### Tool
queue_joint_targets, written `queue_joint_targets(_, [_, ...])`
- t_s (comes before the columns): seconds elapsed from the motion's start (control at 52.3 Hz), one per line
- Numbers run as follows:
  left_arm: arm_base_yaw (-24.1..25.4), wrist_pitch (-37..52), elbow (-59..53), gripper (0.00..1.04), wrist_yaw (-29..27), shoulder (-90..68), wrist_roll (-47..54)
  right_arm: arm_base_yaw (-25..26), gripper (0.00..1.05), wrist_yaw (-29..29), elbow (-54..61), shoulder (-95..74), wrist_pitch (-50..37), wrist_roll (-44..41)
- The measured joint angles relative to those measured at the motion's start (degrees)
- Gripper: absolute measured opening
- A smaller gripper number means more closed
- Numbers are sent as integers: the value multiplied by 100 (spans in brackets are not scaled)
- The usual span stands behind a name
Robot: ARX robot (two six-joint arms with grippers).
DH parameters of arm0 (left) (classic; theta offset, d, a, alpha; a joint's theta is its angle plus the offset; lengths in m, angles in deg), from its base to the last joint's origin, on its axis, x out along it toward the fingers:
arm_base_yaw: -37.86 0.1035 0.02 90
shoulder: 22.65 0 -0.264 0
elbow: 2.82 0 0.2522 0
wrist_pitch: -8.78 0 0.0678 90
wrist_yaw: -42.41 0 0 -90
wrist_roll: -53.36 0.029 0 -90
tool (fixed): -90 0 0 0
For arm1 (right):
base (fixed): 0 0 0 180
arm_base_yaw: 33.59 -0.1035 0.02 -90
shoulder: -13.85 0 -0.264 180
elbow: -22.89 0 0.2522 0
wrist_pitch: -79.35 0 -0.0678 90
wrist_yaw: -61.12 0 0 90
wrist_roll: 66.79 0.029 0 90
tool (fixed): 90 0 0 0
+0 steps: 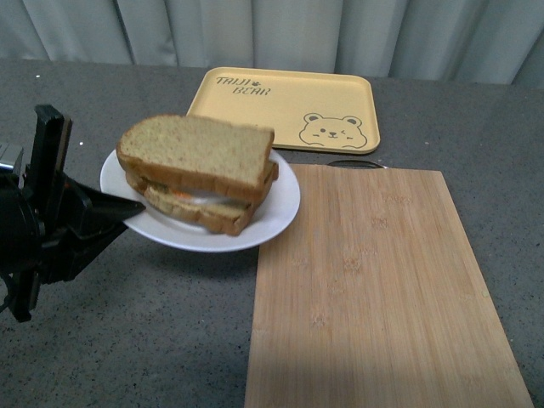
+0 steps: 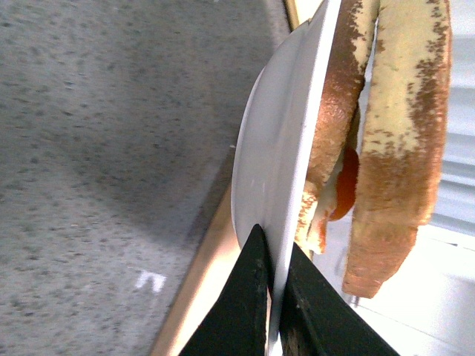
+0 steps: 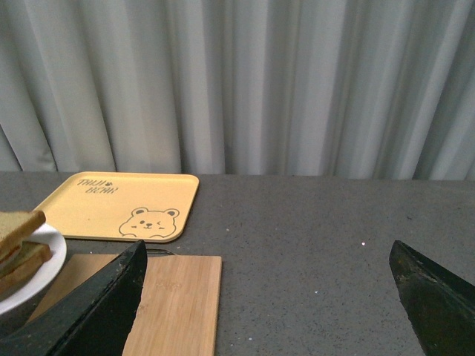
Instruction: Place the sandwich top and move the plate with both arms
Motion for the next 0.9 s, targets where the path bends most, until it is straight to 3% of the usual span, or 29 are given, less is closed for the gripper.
queue_joint_targets(0.44, [-649, -13, 1694, 4, -348, -833, -892, 0, 95, 0, 0, 0, 0, 0])
queue_joint_targets(0.899, [-1014, -634, 3705, 4, -385, -2243, -938, 0, 95, 0, 0, 0, 0, 0])
